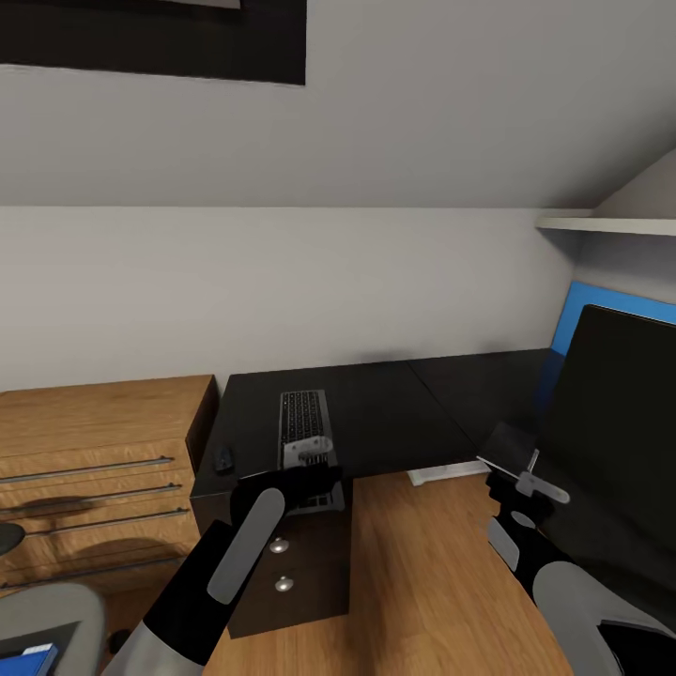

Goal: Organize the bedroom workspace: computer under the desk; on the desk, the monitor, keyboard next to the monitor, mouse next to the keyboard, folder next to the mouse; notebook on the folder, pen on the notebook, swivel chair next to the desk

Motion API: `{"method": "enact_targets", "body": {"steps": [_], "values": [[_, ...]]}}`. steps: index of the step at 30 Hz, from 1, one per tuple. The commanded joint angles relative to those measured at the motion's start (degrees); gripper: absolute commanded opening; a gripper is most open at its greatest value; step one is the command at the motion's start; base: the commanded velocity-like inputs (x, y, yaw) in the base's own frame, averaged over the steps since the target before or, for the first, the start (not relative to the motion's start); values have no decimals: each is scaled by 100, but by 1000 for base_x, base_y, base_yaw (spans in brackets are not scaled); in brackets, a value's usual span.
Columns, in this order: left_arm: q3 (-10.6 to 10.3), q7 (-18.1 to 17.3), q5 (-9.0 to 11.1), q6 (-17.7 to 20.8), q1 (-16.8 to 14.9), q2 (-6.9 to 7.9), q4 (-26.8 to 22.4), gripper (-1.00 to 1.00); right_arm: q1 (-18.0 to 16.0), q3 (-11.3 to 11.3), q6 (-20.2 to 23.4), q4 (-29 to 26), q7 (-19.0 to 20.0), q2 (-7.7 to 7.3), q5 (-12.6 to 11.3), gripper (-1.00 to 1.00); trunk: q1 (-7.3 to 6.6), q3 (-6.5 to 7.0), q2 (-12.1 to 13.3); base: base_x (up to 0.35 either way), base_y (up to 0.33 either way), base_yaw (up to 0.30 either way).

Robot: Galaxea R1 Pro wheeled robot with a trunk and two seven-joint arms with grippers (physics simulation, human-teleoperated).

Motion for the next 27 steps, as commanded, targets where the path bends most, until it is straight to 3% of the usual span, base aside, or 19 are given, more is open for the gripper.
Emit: {"method": "enact_targets", "body": {"steps": [1, 11, 18, 27], "values": [[-5, 58, 60, 2, -5, 0, 7, 100, -4, 9, -37, 3, -11, -1, -61, 100, 0, -6, -3, 0, 0, 0], [-5, 53, 60, -6, -5, 0, 72, 100, -5, -33, -49, 0, -110, -1, -71, 100, 0, -6, -3, 0, 0, 0], [-5, 53, 60, -12, -5, 3, 83, 100, -5, -237, -64, -6, -179, -1, -65, 100, 0, -6, -3, 0, 0, 0], [-5, 55, 57, -11, -5, 0, 105, 100, -5, -259, -68, -6, -185, -1, -69, 100, 0, -6, -3, 48, 0, 0]]}}
